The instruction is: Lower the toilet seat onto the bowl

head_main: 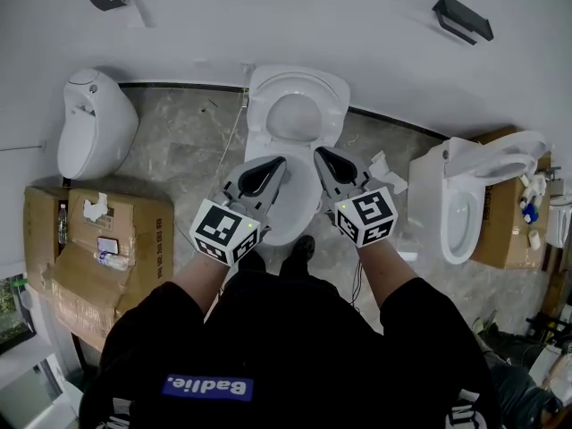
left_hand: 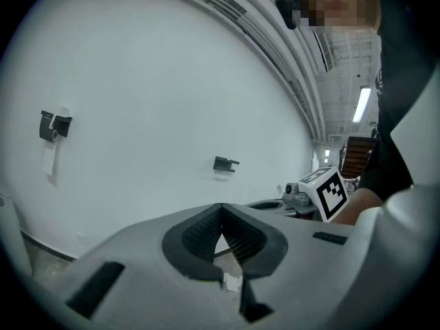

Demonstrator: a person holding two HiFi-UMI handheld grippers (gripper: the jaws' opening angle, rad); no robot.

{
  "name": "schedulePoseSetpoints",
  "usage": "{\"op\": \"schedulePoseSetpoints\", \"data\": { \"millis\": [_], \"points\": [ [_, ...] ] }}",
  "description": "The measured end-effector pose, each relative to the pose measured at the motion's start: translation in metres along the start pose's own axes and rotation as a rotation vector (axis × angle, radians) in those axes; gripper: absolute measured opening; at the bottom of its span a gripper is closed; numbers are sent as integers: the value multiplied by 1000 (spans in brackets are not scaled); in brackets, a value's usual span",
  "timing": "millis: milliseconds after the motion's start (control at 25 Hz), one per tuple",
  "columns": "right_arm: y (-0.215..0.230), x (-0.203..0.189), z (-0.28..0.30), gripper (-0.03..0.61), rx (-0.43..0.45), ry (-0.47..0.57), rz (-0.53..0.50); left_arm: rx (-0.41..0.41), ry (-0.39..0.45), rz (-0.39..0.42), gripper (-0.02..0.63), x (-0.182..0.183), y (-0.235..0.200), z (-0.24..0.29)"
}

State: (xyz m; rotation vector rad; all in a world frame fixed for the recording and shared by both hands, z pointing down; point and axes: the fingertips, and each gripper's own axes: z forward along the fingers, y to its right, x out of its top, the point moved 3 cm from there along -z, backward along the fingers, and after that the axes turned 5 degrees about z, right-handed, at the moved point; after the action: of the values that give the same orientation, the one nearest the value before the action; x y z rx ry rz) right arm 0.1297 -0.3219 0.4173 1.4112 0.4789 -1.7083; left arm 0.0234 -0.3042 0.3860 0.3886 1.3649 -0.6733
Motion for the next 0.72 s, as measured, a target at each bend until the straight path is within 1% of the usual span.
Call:
{"op": "schedulePoseSetpoints", "data": {
  "millis": [120, 280, 520, 640, 680, 720],
  "points": [
    [13, -5, 14, 29, -8, -22, -6, 13, -18, 1, 11, -2, -11, 6],
    [33, -12, 34, 29, -9, -61, -26, 3, -11, 1, 11, -1, -17, 10],
    [73, -15, 62, 31, -61, -90, -62, -4, -2, 15, 11, 4, -25, 22],
    [95, -21, 78, 34, -81, -125, -91, -3, 4, 19, 11, 8, -29, 26],
    [102, -25, 85, 47, -85, -144, -96, -4, 7, 19, 11, 9, -30, 25],
    [110, -29, 91, 91, -88, -163, -99, -5, 9, 18, 11, 10, -31, 25]
  ]
}}
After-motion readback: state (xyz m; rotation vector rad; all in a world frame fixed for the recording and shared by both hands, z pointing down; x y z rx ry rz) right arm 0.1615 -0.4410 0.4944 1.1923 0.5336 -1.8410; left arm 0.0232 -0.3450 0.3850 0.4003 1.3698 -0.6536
